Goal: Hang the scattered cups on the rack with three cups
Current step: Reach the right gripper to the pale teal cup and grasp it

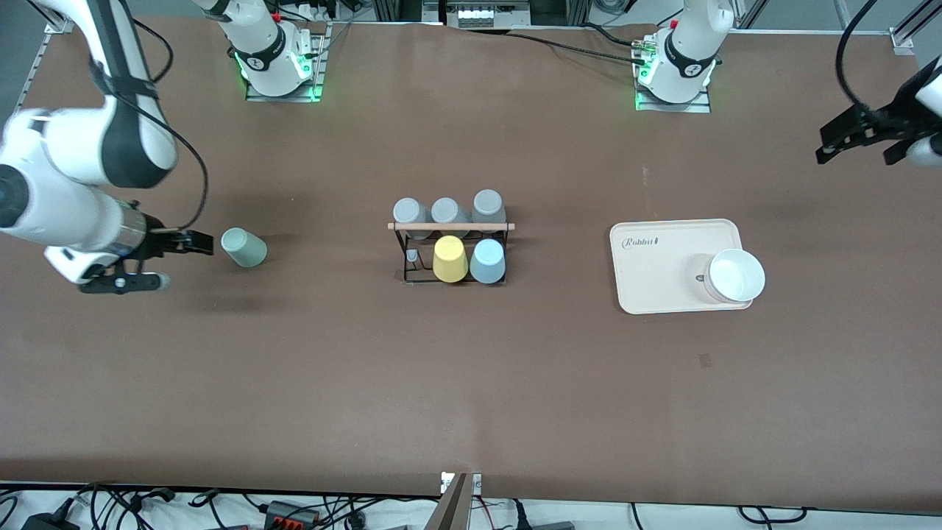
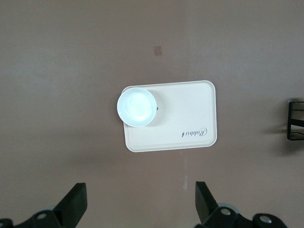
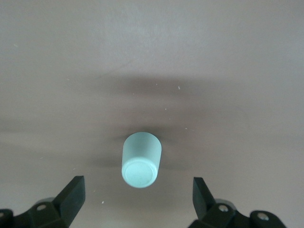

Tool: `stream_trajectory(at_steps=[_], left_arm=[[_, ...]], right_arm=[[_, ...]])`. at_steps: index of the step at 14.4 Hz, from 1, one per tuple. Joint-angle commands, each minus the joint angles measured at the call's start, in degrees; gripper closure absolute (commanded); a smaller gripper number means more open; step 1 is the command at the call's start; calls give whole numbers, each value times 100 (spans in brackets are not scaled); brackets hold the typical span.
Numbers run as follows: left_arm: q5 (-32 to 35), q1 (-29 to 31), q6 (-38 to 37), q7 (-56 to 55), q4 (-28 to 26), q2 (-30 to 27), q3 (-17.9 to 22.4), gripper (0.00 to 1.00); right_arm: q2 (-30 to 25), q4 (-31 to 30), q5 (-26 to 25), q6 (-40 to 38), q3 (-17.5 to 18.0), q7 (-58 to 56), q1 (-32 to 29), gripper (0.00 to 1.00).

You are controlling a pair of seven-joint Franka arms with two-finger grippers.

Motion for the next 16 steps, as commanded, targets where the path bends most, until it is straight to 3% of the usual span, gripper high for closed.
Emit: stream_trajectory(at_steps=[1,9,16], left_arm=[[68,1,-176,30,190,-9,3,0],[-91,18,-290,21,427,342,38,0],[-108,36,-387,30,436,518,29,0]], right_arm=[[27,-499,3,561,-6,63,86,0],[582,-1106,20,1529,3,177,77,0],[582,-1414,20,1556,3,485,86,0]])
